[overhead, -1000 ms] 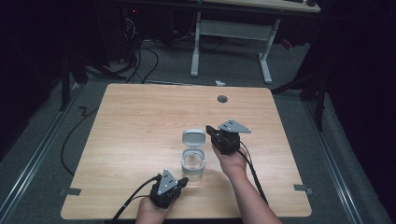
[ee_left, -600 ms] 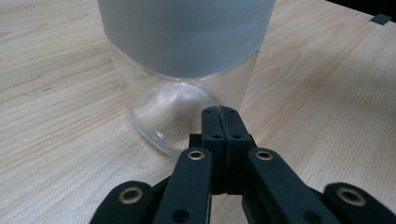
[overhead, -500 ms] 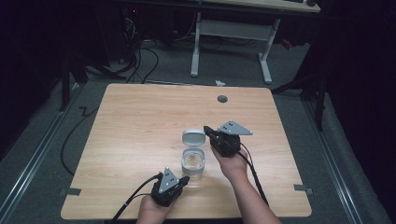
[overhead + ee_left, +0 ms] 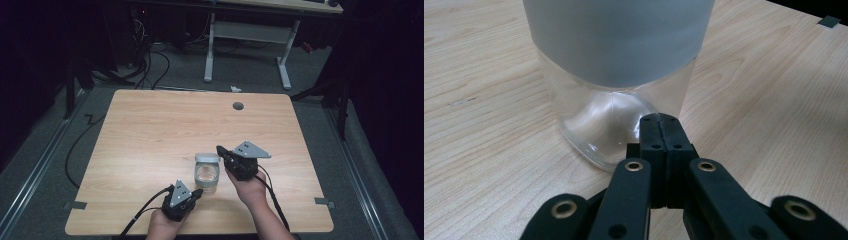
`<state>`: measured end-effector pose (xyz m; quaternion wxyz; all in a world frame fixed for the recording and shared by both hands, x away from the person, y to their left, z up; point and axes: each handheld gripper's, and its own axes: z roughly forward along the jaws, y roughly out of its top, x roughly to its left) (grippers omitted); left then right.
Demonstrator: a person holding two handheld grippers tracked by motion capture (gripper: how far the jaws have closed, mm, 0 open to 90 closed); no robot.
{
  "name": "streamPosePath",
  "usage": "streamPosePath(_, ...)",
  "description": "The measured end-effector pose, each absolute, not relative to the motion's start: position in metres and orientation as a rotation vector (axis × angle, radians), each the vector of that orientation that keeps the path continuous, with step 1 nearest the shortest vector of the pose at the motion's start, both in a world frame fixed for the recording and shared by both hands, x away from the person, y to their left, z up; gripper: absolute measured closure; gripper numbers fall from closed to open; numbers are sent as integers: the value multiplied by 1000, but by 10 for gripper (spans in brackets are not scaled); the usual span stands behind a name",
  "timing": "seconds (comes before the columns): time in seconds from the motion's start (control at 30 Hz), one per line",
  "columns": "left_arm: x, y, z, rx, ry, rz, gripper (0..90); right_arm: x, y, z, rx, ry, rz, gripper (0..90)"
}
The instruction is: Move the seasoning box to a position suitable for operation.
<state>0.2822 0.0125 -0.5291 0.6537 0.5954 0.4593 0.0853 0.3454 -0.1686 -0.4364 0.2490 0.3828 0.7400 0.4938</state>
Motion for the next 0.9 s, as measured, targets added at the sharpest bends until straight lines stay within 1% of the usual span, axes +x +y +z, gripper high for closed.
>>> streamPosePath(0.23,282,12,-529,1351,1042,190,900,333,-169,-446,1044,2024,1356,899)
streamPosePath(0.53,282,13,-529,1352,1043,182,900,327,-170,-453,1047,2040,1348,898)
streamPosePath(0.67,277,26,-524,1343,1033,183,896,331,-180,-449,1069,2002,1347,894)
streamPosePath(0.73,279,39,-523,1330,1047,197,885,332,-184,-449,1081,1994,1337,893)
streamPosePath(0.77,287,57,-522,1318,1068,264,870,335,-194,-450,1113,1974,1320,890)
streamPosePath(0.8,287,57,-522,1318,1068,264,857,335,-194,-450,1113,1974,1320,890)
streamPosePath(0.83,290,62,-522,1325,1068,303,857,336,-200,-451,1125,1968,1311,888)
streamPosePath(0.9,302,77,-521,1341,1093,394,799,337,-209,-454,1152,1954,1294,883)
